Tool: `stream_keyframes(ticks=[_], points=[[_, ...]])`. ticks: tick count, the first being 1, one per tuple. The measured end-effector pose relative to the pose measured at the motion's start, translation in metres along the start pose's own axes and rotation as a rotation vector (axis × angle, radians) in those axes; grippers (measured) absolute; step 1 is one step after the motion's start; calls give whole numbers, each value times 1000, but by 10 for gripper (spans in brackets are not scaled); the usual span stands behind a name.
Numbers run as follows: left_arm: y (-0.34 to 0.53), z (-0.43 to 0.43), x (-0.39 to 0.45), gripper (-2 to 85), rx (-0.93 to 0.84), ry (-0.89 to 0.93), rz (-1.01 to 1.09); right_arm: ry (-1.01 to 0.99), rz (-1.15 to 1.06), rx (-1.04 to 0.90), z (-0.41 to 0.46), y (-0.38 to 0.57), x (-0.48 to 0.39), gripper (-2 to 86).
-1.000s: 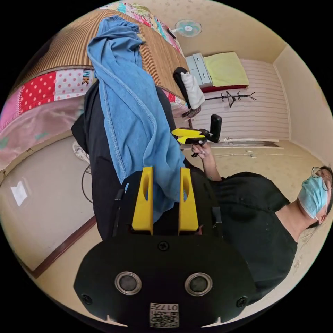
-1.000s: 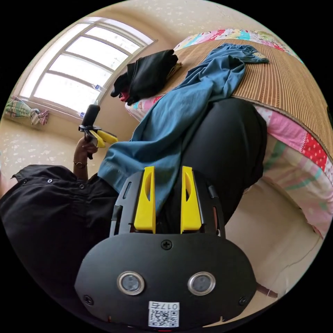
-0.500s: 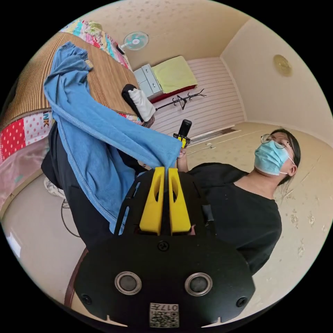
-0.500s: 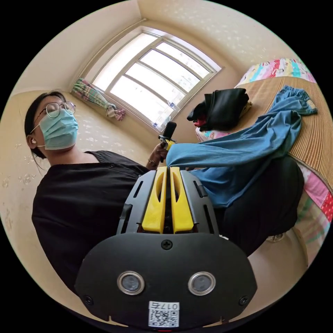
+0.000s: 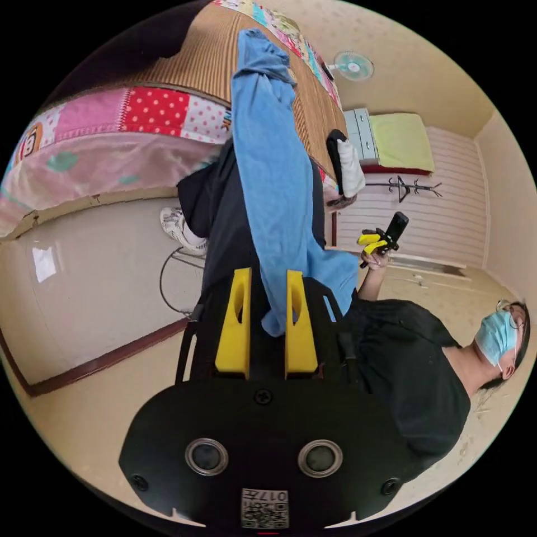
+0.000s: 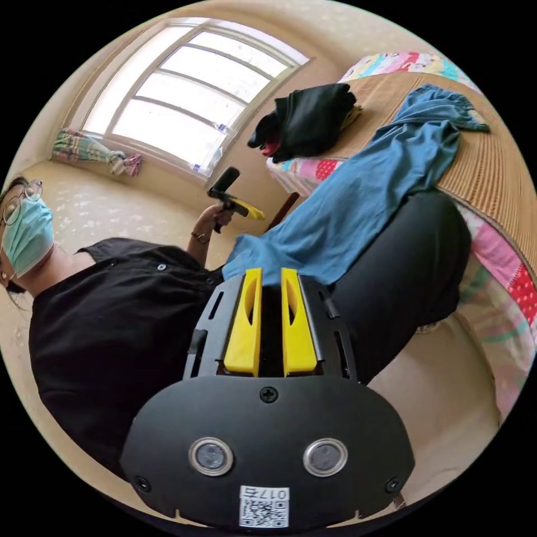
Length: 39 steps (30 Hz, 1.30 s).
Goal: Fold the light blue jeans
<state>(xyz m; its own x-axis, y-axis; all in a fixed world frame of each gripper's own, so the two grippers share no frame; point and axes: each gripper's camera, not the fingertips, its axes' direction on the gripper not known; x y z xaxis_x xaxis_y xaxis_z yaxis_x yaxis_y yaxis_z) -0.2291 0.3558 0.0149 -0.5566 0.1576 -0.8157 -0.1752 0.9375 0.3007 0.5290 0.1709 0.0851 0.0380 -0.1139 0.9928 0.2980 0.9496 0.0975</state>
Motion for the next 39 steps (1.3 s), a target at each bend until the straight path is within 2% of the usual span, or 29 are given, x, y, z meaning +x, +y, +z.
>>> stream_keyframes(ticks=[3, 7, 9, 14, 16, 18, 26, 29, 32, 34, 37, 39], points=[[-43, -3, -14, 133, 136, 80, 21, 92, 105, 154, -8, -45, 42, 86], [-95, 11, -39, 140, 237, 224, 45, 119, 229, 209, 10, -96, 82, 101], [-116, 18, -56, 155, 287, 330, 8, 197, 264, 231, 18, -122, 88, 121], [-139, 28, -61, 168, 267, 373, -59, 294, 336, 292, 6, -165, 106, 164], [-146, 30, -61, 171, 259, 437, -65, 312, 352, 251, 2, -190, 121, 179], [-153, 27, -64, 171, 268, 463, -77, 324, 404, 111, 5, -228, 151, 197], [-187, 21, -67, 167, 228, 501, -75, 67, 546, -103, -11, -285, 220, 169], [-186, 10, -61, 141, 244, 457, -65, 14, 511, -133, -19, -291, 221, 120], [-177, -5, -50, 104, 310, 540, 3, -175, 417, -195, -5, -292, 214, 62], [-174, -9, -46, 101, 298, 550, 0, -229, 405, -149, -6, -285, 209, 44], [-169, -8, -38, 101, 231, 509, 1, -348, 408, 25, -32, -259, 202, 32], [-162, -10, -27, 44, 233, 501, 44, -429, 403, 162, -58, -235, 198, 29]])
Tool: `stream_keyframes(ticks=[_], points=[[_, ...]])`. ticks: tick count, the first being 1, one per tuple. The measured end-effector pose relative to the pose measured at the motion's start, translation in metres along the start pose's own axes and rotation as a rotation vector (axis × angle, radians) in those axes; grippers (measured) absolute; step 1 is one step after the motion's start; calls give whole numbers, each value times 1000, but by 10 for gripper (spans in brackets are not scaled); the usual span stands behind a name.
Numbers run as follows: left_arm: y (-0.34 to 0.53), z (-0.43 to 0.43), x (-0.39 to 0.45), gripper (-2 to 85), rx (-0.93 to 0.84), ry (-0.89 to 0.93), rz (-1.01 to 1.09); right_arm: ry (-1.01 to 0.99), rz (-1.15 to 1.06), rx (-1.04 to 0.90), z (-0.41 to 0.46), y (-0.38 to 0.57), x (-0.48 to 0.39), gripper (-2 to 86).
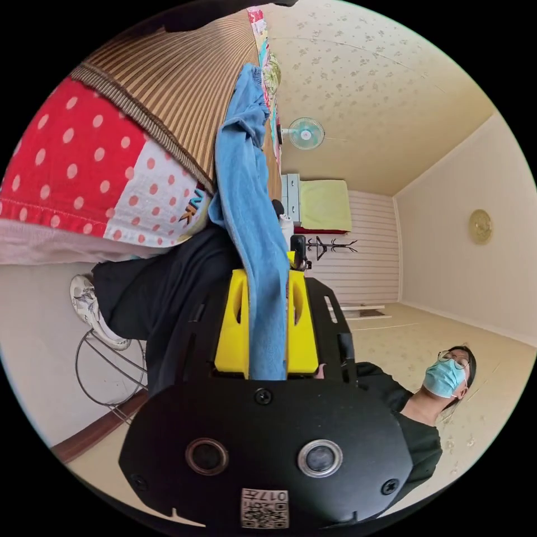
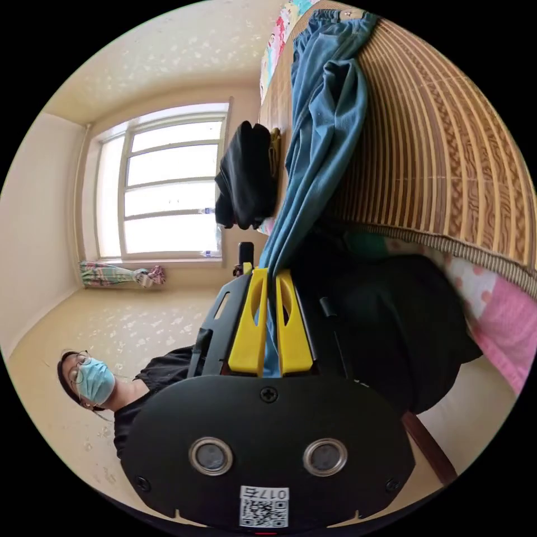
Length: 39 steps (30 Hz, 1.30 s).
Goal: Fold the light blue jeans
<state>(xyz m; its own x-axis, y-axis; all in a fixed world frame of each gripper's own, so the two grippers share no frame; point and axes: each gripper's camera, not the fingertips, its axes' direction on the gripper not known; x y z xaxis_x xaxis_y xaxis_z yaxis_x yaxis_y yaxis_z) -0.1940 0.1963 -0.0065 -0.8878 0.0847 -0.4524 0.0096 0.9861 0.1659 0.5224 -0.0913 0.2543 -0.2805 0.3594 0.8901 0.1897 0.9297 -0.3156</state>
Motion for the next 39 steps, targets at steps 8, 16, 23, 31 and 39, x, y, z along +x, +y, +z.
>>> stream_keyframes(ticks=[8, 16, 23, 31, 39], points=[[18, 45, 33, 17, -109, -46, 106, 121, -52, 139, -58, 52, -48, 34], [55, 27, -8, 102, 125, -73, 81, 239, -45, 312, -43, 110, -24, 86], [55, 73, -32, 131, -21, 16, 130, 216, -120, 331, 17, 165, -20, 120], [60, 131, -67, 50, -88, 50, 72, 200, -123, 325, 75, 165, -9, 62], [114, 117, -13, 9, 32, 190, 377, 9, -449, 373, 94, 223, -82, 26]])
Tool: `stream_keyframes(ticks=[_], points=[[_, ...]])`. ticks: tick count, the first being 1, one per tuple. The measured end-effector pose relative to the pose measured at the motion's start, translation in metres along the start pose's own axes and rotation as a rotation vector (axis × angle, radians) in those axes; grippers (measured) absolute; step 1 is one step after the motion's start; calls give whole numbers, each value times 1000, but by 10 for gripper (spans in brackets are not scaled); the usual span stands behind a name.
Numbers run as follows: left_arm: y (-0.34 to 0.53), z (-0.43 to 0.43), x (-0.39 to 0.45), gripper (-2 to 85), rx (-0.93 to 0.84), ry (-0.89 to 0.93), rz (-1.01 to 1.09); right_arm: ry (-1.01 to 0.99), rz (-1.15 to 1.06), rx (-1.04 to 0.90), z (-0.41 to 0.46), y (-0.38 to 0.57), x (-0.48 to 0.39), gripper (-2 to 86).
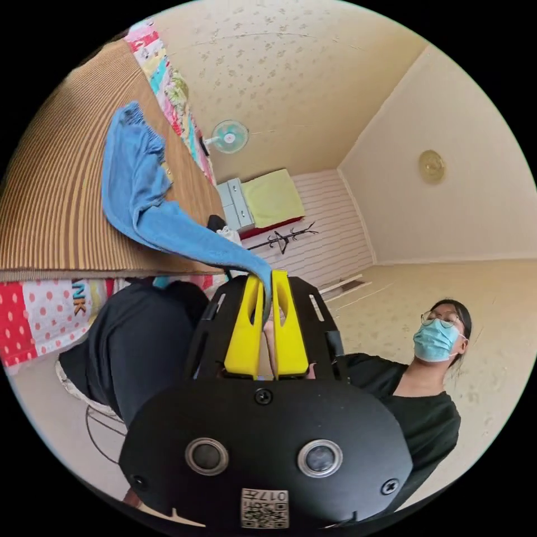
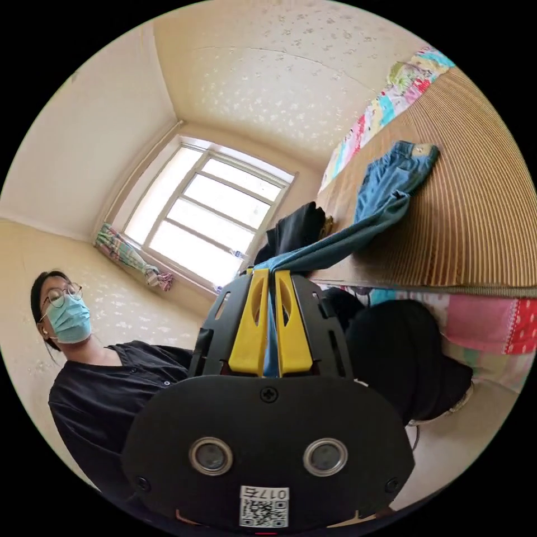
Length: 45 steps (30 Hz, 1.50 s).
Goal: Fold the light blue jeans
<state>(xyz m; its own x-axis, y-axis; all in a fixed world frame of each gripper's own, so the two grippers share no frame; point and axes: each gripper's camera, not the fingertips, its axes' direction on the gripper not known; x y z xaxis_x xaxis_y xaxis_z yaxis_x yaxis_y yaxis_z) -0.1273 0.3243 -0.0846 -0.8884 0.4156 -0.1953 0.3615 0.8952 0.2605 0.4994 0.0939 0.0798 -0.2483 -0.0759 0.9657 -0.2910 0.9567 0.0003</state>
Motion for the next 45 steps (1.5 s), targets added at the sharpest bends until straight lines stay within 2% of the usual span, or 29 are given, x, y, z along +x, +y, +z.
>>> stream_keyframes(ticks=[4, 8, 15, 18, 21, 25, 29, 34, 37, 40, 43, 45], points=[[0, 18, 84, 6, -34, 42, 240, -108, -204, -8, 7, -12, -87, 25], [11, 45, 209, 4, -57, 47, 576, -121, -505, -22, 16, -17, -225, 23], [71, 96, 385, 2, -25, 87, 1027, -105, -921, 55, 33, 44, -429, 20], [92, 118, 426, 2, 12, 51, 1149, -36, -1037, 113, 46, 78, -482, 20], [89, 144, 434, 2, 57, -17, 1127, 53, -1018, 169, 62, 88, -501, 21], [44, 174, 379, 3, 72, -106, 921, 139, -865, 174, 89, 59, -461, 21], [-22, 204, 252, 4, 28, -354, 650, 318, -634, 87, 136, 9, -347, 22], [-50, 232, 101, 8, -50, -446, 451, 519, -455, 26, 197, -10, -209, 22], [-35, 245, 23, 9, -84, -518, 353, 595, -407, -38, 234, 8, -148, 22], [2, 250, -36, 11, -116, -499, 307, 635, -427, -103, 263, 52, -105, 20], [61, 250, -77, 11, -147, -437, 303, 562, -463, -137, 271, 115, -76, 19], [124, 246, -105, 11, -168, -397, 299, 435, -446, -180, 274, 180, -50, 20]])
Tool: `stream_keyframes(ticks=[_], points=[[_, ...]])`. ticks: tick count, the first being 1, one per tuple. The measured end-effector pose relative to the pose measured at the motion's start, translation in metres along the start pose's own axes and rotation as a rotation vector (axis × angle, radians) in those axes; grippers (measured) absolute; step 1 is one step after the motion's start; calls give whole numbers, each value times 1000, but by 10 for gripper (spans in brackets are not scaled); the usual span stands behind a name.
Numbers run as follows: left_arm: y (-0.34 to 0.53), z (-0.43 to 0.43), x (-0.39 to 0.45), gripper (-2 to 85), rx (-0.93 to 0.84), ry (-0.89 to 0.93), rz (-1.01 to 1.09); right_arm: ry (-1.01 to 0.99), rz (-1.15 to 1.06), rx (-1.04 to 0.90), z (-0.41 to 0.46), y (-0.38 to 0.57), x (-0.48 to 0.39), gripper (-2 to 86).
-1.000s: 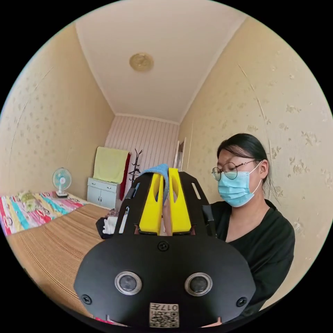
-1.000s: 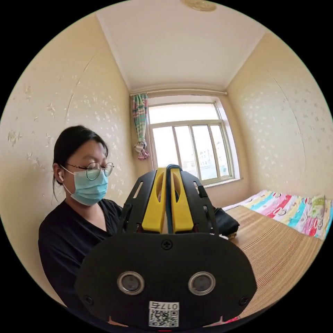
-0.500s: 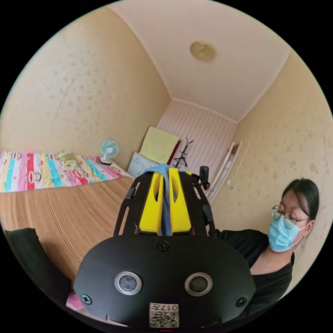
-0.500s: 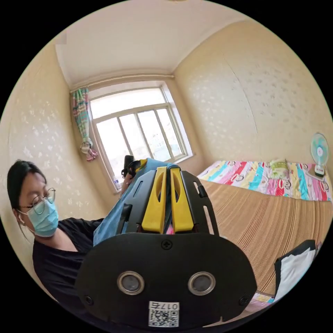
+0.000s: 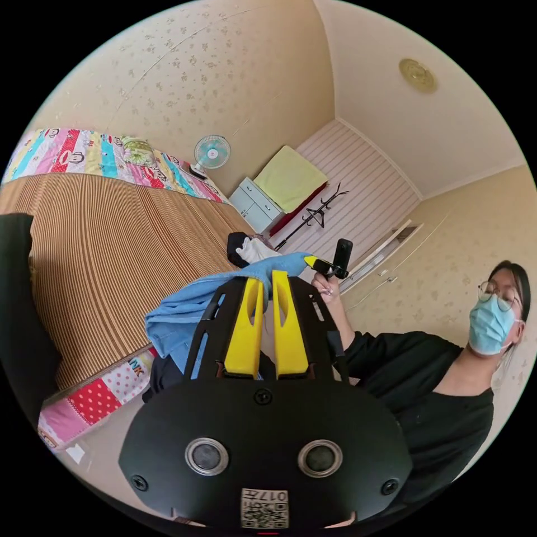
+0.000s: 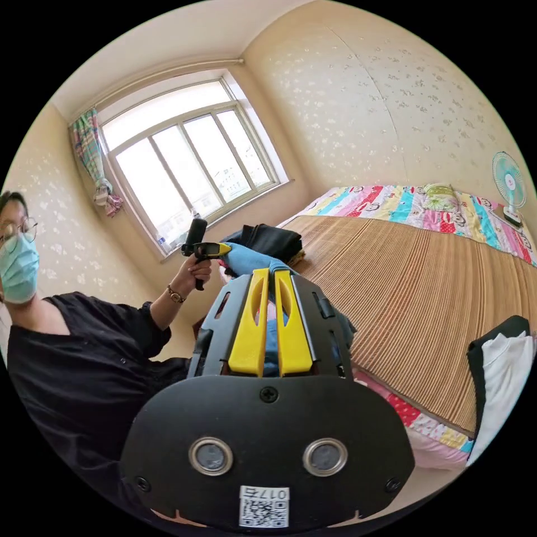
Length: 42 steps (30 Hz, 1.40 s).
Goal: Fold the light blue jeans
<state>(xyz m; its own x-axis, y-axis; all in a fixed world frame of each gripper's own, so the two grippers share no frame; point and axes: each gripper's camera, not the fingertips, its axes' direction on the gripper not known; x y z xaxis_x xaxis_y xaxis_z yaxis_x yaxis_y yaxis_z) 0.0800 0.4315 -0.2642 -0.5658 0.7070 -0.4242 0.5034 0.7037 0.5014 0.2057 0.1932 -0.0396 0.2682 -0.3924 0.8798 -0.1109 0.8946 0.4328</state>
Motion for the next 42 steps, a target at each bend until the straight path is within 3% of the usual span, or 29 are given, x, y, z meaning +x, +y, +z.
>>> stream_keyframes(ticks=[3, 7, 10, 15, 18, 23, 26, 28, 31, 36, 42], points=[[80, 17, -3, 9, -8, 75, -32, -93, 28, -4, 24, 86, -18, 20], [98, 13, 23, 8, 78, 142, 19, -202, 99, 116, 25, 118, -29, 21], [50, -17, 84, 6, 192, 159, 225, -265, -34, 255, -1, 70, -63, 21], [-49, -85, 220, 4, 383, 161, 574, -179, -377, 435, -66, -47, -182, 20], [-89, -104, 270, 4, 459, 114, 647, -34, -394, 433, -79, -102, -229, 20], [-131, -116, 300, 4, 432, 90, 628, 4, -457, 410, -77, -156, -248, 20], [-137, -109, 310, 3, 374, -40, 636, 159, -573, 435, -64, -154, -263, 19], [-147, -98, 295, 2, 323, -112, 546, 296, -538, 308, -39, -165, -261, 19], [-151, -90, 259, 2, 320, -32, 434, 323, -490, 215, -8, -166, -248, 19], [-124, -100, 278, 0, 358, 125, 567, 138, -510, 354, -16, -125, -261, 18], [-108, -117, 329, 3, 340, 278, 668, 97, -659, 422, -41, -80, -325, 20]])
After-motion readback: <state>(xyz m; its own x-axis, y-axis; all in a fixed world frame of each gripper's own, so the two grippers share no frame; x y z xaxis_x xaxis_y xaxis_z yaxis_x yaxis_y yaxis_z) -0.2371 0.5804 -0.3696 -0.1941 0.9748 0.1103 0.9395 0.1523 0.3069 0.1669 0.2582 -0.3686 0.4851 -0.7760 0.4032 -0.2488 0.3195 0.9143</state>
